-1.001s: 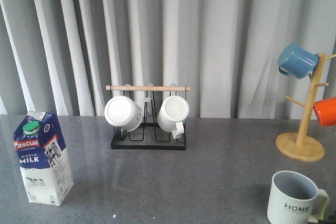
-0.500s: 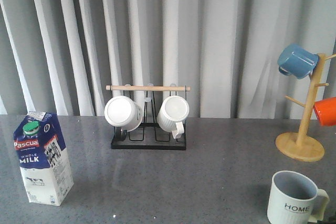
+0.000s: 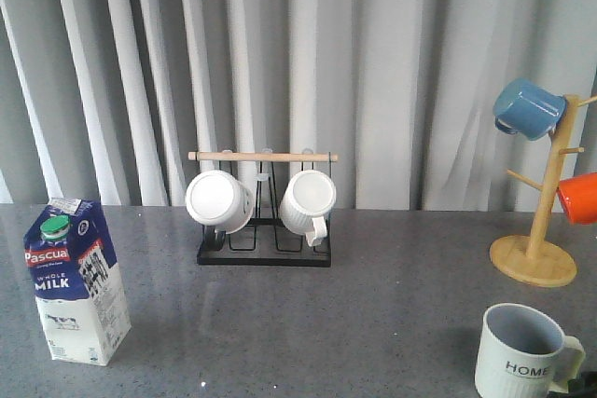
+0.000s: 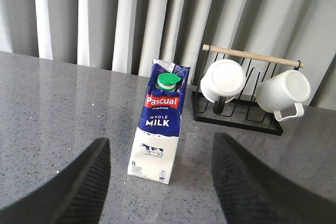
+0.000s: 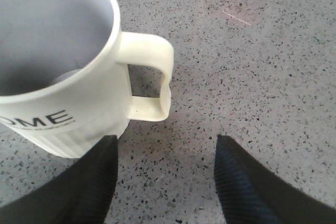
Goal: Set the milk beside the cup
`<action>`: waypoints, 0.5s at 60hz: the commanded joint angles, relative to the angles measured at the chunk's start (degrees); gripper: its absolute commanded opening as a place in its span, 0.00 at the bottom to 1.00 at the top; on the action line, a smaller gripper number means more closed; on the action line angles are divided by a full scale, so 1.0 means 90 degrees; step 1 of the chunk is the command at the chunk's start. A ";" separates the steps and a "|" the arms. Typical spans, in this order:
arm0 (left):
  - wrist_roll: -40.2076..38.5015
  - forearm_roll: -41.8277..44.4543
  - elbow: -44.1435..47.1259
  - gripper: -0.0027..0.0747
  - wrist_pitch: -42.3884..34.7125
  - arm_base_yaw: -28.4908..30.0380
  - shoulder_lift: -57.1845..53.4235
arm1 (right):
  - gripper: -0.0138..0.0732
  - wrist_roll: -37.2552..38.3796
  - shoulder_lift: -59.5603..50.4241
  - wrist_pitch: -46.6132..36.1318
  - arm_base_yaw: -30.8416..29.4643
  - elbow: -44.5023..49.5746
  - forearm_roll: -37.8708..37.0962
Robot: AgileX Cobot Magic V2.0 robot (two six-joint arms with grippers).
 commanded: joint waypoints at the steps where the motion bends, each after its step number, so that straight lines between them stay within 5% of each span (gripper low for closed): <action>1: -0.0004 0.0012 -0.0195 0.57 -0.0432 0.0010 0.0087 | 0.62 -0.0047 -0.0110 -0.0427 -0.0002 -0.0192 0.0008; 30: -0.0004 0.0056 -0.0195 0.57 -0.0339 0.0010 0.0087 | 0.60 -0.0307 0.1501 -0.2338 -0.0319 -0.0548 -0.0038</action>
